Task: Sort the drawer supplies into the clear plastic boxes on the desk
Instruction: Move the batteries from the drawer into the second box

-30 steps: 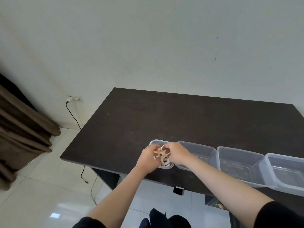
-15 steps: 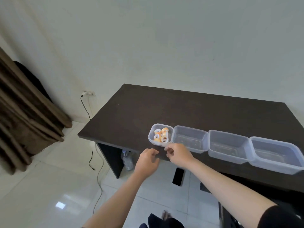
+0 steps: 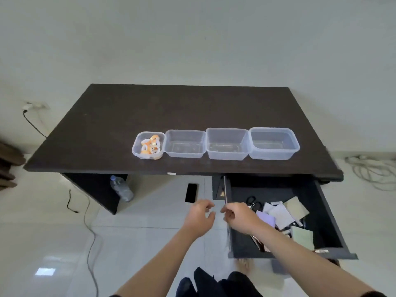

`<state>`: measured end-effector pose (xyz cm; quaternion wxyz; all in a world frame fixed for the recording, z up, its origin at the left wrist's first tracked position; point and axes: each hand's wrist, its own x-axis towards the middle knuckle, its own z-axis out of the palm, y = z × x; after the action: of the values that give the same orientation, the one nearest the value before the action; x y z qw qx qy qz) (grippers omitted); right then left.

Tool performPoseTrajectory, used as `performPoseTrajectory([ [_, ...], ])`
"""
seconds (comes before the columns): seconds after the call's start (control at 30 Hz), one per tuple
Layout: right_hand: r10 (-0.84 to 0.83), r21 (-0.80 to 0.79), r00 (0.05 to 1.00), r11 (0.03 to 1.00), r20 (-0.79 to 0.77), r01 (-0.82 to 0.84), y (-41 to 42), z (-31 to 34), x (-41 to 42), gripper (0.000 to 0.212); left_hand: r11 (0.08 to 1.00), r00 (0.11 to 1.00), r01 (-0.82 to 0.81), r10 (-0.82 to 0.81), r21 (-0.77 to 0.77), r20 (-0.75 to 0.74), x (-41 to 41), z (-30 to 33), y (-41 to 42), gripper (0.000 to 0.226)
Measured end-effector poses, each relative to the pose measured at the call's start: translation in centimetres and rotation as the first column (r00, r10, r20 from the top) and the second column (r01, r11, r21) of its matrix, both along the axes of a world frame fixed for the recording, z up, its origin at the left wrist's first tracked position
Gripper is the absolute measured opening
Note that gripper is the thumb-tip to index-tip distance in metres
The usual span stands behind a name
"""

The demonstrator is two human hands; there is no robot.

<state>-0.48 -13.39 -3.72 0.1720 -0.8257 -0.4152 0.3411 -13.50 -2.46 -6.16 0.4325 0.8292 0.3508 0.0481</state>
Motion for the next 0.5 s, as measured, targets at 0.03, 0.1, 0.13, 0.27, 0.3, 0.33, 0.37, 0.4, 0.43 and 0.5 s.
performPoseTrajectory([
  [0.03,-0.019,-0.020,1.000,1.000,0.005,0.019,-1.2,-0.4,0.8,0.026,1.000,1.000,0.019,-0.019,-0.008,0.000,1.0,-0.3,-0.9,0.027],
  [0.1,-0.057,-0.048,0.998,0.997,0.020,0.058,-3.3,-1.4,2.5,0.029,0.999,0.999,0.042,-0.042,-0.030,-0.004,2.8,-1.0,-2.6,0.026],
  [0.13,-0.072,-0.060,0.997,0.995,0.030,0.073,-4.3,-2.0,3.5,0.029,0.998,0.999,0.044,-0.044,-0.039,-0.008,3.8,-1.3,-3.4,0.026],
  [0.27,-0.045,-0.106,0.998,0.994,-0.032,0.042,-7.8,-4.1,7.0,0.028,0.996,0.998,0.020,-0.024,-0.082,-0.050,7.4,-2.9,-6.6,0.024],
  [0.3,-0.044,-0.109,0.999,0.993,-0.031,0.040,-8.6,-4.6,7.9,0.027,0.995,0.998,0.018,-0.024,-0.096,-0.065,8.2,-3.4,-7.3,0.024],
  [0.33,-0.046,-0.122,0.998,0.992,-0.036,0.041,-9.5,-5.2,8.8,0.025,0.993,0.997,0.014,-0.023,-0.114,-0.078,8.9,-3.9,-8.1,0.023],
  [0.37,-0.048,-0.138,0.998,0.989,-0.041,0.042,-10.3,-5.6,9.6,0.024,0.992,0.996,0.007,-0.019,-0.129,-0.087,9.6,-4.5,-8.7,0.024],
  [0.4,-0.053,-0.155,0.997,0.987,-0.048,0.045,-11.1,-6.1,10.5,0.023,0.990,0.995,-0.004,-0.010,-0.142,-0.100,10.1,-5.0,-9.3,0.025],
  [0.43,-0.053,-0.175,0.997,0.984,-0.053,0.043,-11.8,-6.7,11.3,0.023,0.988,0.993,-0.023,0.005,-0.153,-0.117,10.6,-5.4,-9.9,0.028],
  [0.5,-0.048,-0.217,0.997,0.976,-0.061,0.033,-12.9,-7.8,12.6,0.025,0.982,0.986,-0.067,0.037,-0.179,-0.163,11.4,-6.4,-10.7,0.032],
])
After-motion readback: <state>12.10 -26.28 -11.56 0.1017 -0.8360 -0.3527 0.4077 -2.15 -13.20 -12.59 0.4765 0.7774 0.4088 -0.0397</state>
